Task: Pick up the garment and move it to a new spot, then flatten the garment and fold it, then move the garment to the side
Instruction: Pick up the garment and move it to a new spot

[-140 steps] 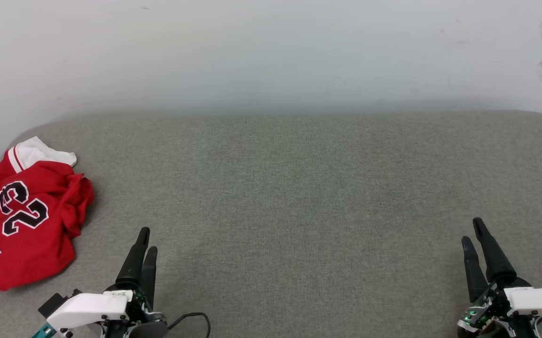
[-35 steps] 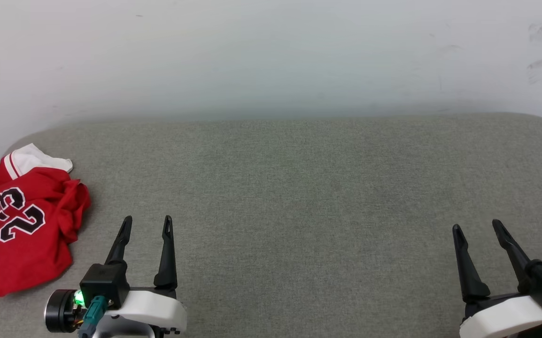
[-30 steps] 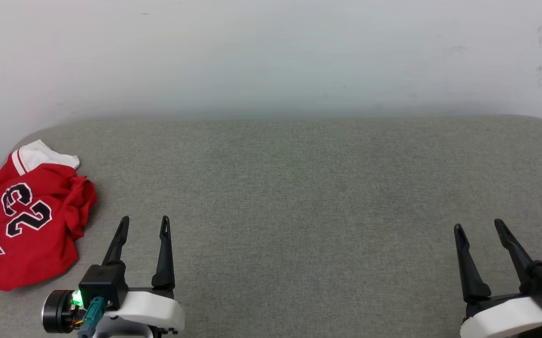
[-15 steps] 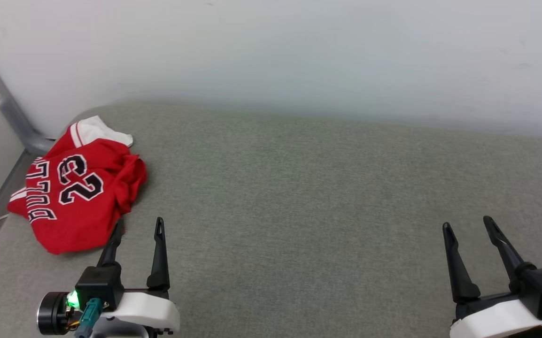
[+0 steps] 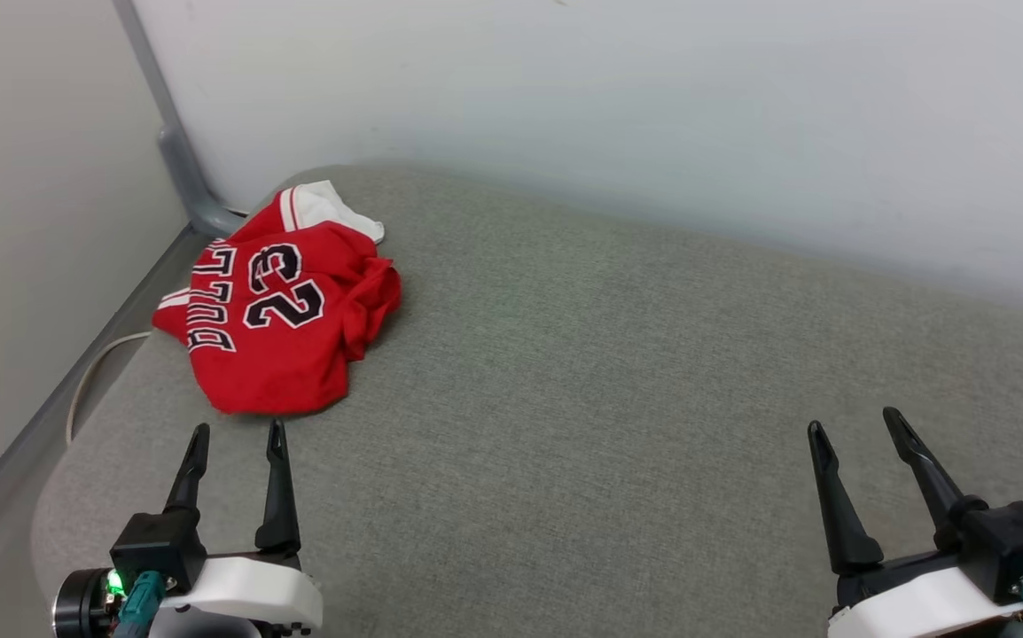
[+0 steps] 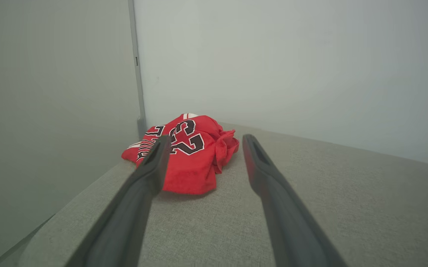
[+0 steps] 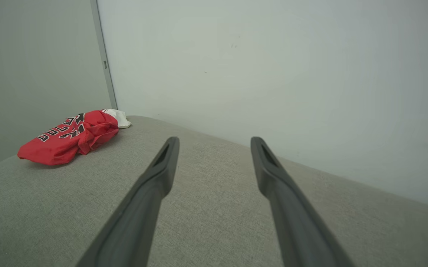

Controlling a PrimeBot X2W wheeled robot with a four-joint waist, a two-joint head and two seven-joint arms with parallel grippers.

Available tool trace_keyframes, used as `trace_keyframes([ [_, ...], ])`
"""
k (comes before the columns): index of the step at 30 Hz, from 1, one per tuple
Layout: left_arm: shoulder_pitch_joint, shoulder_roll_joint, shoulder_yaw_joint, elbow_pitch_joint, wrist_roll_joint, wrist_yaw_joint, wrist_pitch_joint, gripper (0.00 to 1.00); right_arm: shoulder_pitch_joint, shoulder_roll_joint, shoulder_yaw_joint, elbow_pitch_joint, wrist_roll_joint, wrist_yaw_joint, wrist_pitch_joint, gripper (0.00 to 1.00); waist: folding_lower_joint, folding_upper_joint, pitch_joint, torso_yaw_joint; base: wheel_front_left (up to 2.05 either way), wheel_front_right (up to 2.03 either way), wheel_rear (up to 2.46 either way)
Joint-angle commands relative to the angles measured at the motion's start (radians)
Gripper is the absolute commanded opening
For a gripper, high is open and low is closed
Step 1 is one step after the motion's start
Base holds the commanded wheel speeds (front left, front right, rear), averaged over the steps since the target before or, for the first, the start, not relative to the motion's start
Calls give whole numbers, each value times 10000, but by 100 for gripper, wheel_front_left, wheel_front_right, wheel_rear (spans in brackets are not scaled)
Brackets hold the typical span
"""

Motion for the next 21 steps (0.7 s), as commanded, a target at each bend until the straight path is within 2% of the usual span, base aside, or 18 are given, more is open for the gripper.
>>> trace_keyframes([
  [1,89,-30,78,21,10,-47,-30,100,-49,24,-31,46,31,-7,-23,100,0,0,-60,319,0,0,0],
  [14,156,-120,535,257,-20,-336,-30,100,-50,71,46,189,169,-7,-42,100,0,0,-86,760,0,0,0],
  [21,-520,-89,491,1463,-238,-513,-28,100,-163,73,54,247,502,-7,32,100,0,0,106,521,0,0,0],
])
